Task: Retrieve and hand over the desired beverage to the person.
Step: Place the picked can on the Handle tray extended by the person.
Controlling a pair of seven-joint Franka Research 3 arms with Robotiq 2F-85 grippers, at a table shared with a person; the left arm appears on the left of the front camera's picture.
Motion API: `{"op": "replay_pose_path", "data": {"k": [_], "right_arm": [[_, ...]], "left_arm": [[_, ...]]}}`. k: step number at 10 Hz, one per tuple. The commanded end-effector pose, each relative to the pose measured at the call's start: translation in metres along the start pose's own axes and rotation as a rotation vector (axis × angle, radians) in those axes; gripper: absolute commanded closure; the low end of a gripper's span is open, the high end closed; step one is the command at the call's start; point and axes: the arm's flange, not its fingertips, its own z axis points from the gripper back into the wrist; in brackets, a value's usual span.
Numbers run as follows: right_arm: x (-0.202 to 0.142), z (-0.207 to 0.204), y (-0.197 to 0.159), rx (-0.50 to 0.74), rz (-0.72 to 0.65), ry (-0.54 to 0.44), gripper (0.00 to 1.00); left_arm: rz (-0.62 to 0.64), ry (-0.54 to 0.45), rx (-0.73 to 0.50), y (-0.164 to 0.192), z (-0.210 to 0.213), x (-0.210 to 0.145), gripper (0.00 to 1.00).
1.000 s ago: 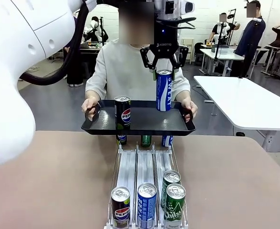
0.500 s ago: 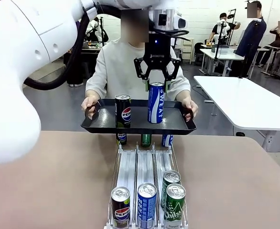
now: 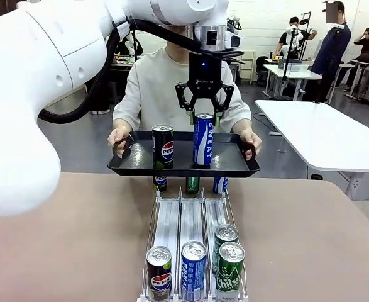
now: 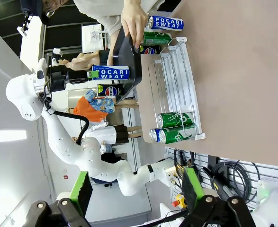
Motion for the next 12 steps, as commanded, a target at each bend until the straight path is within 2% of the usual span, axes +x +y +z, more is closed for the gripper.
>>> {"op": "replay_pose_path", "data": {"k": [1, 11, 12], "right_arm": [[0.001, -0.001, 0.000, 0.025, 0.013, -0.001, 0.00], [0.001, -0.001, 0.000, 0.025, 0.013, -0.001, 0.00], [0.001, -0.001, 0.000, 0.025, 0.013, -0.001, 0.00]], "left_arm": [[-0.005, 0.010, -0.013, -0.002, 0.012, 0.008, 0.42], [-0.026, 0.053, -0.029, -0.003, 0.002, 0.006, 0.42], [-0.032, 0.047, -0.028, -0.002, 0.003, 0.004, 0.00]]}}
